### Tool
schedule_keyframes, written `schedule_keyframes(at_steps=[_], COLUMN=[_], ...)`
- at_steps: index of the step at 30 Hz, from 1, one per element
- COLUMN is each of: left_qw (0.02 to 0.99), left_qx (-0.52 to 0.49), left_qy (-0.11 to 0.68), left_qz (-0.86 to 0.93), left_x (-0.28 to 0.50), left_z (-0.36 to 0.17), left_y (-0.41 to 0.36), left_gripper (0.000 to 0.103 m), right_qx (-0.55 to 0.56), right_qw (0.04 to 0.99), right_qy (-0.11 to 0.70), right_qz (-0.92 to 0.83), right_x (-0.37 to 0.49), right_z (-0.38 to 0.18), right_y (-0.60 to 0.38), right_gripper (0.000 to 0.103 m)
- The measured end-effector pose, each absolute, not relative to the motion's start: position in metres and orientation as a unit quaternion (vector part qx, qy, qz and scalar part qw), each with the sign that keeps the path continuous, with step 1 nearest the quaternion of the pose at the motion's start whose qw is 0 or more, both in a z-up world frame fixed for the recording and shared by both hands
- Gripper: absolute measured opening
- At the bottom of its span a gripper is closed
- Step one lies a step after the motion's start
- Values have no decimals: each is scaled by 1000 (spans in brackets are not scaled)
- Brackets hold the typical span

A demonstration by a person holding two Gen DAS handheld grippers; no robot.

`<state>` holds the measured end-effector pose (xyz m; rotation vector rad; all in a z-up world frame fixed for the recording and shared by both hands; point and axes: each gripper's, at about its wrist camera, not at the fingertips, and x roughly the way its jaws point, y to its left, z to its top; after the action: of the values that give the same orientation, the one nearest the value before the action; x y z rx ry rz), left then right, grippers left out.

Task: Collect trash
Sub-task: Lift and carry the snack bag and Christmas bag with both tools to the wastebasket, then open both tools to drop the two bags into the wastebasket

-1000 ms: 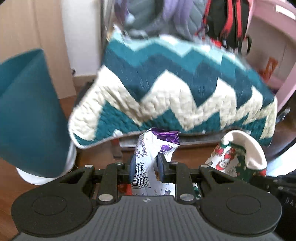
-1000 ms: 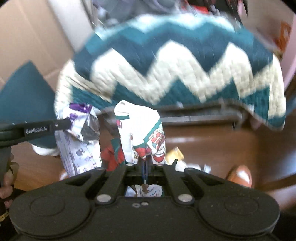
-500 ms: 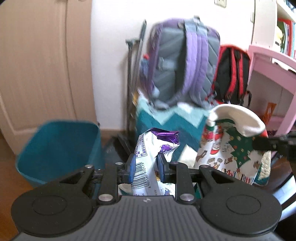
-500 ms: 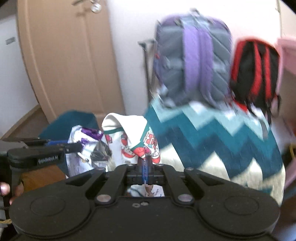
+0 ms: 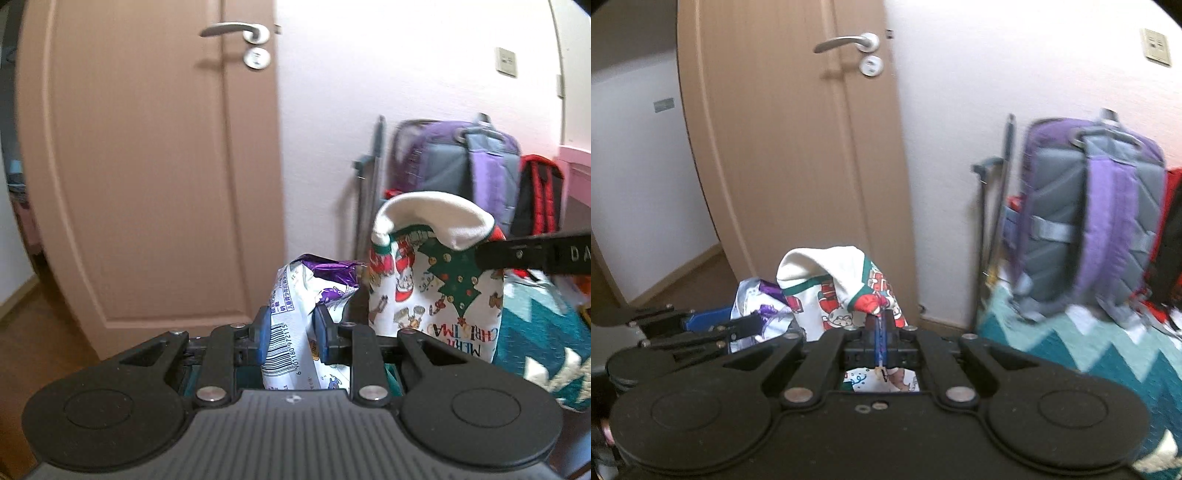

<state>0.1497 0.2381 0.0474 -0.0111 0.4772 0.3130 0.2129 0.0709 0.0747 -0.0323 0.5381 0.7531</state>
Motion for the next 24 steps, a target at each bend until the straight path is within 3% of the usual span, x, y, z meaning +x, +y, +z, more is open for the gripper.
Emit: schedule_keyframes(at_steps=[9, 24], left_qw=[947, 923], left_qx=[16, -2], left_qy=[252, 331], left_qz=[200, 197], left_x=[152, 191], left_z=[31, -64], left_y=[302, 343], left_gripper=[24, 24], right_qx=[-12, -58], right_qw=[879, 830], right_qy=[281, 398], right_qz=[384, 387], right_x=[236, 259], right_z=[53, -56], right_y=[155, 211], right_gripper=[0, 2])
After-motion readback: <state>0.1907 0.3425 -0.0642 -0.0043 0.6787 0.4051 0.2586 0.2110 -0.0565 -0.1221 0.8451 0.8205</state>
